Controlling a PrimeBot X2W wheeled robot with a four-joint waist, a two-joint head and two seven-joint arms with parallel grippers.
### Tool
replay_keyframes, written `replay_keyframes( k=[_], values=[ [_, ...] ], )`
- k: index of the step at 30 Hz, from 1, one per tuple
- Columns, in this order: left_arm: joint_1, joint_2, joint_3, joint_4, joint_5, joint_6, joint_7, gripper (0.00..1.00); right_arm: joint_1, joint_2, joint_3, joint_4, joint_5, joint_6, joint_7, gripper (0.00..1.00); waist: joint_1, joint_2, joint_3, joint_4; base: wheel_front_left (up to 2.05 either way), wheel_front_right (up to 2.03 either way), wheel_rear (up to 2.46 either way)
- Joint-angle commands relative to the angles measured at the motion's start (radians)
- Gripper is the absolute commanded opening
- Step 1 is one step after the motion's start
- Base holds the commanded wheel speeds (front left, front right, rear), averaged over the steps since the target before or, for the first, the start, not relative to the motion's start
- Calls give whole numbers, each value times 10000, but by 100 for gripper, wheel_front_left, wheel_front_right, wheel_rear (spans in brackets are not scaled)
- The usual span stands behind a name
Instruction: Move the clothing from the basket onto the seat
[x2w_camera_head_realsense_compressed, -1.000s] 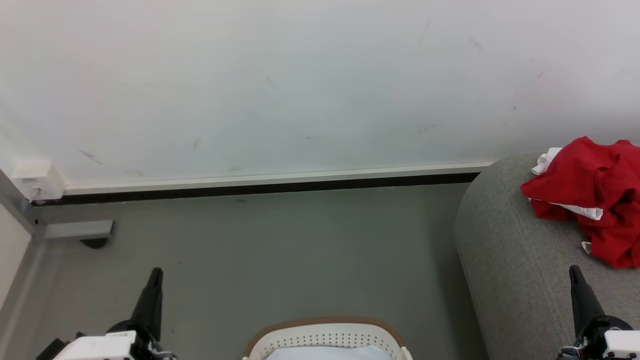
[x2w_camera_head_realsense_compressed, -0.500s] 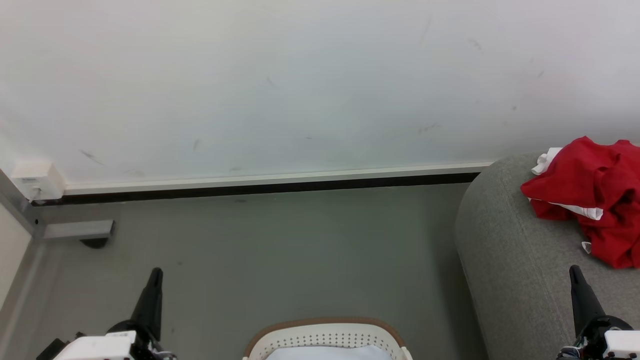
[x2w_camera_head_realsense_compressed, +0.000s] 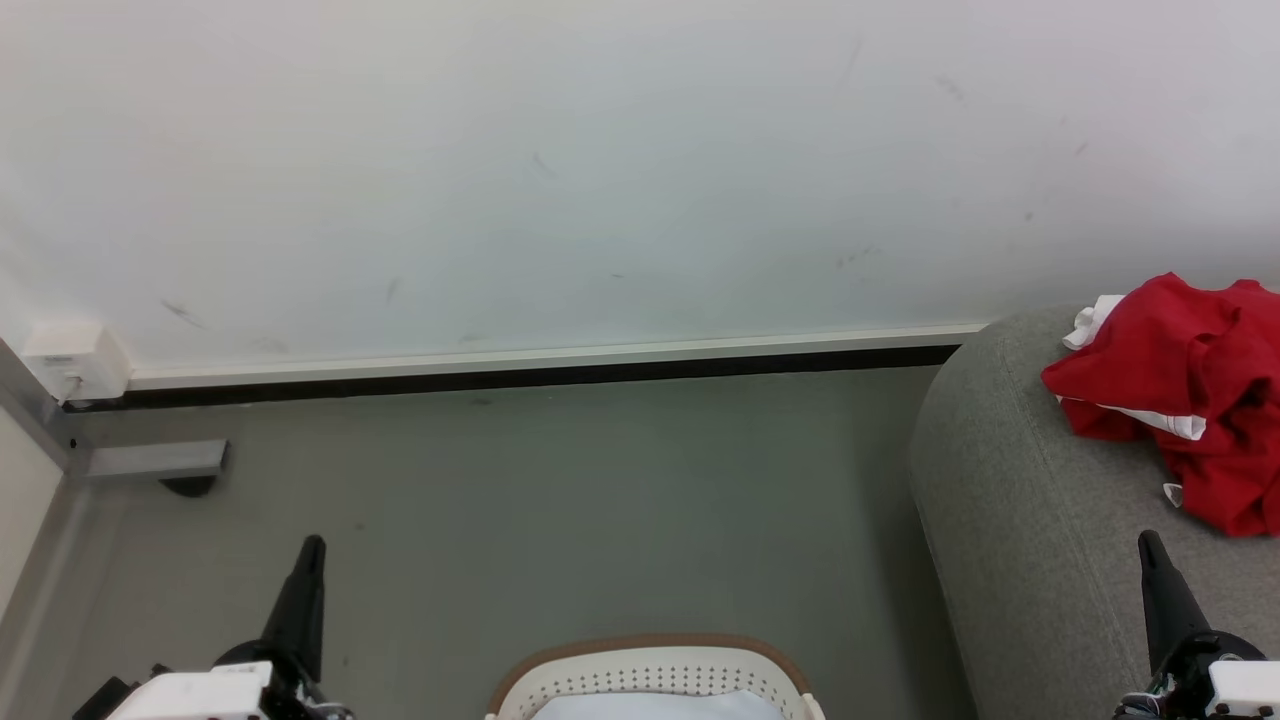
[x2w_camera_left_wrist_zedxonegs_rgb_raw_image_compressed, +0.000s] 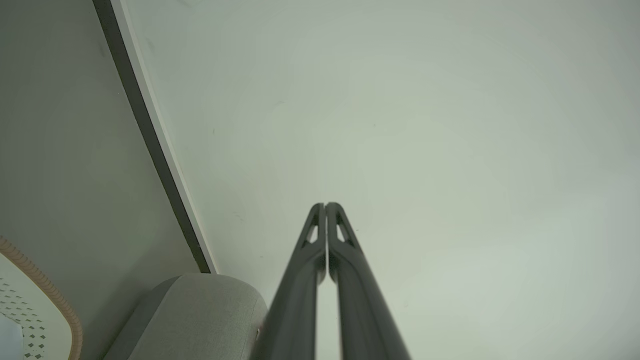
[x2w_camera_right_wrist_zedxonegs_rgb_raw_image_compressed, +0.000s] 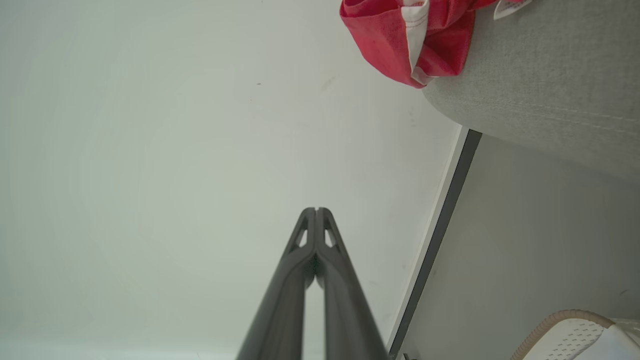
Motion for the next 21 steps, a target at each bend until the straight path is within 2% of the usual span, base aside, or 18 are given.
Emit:
replay_keyframes(
  k=[1,21],
  values=[
    [-95,19,23,1,-138,-67,35,0,-126,21,-41,29,-57,-24,27,0,0,0,0,0,0,0,0],
    [-95,19,22,1,-139,-67,34,0,-128,31,-63,30,-77,-24,41,0,0,0,0,0,0,0,0]
  ],
)
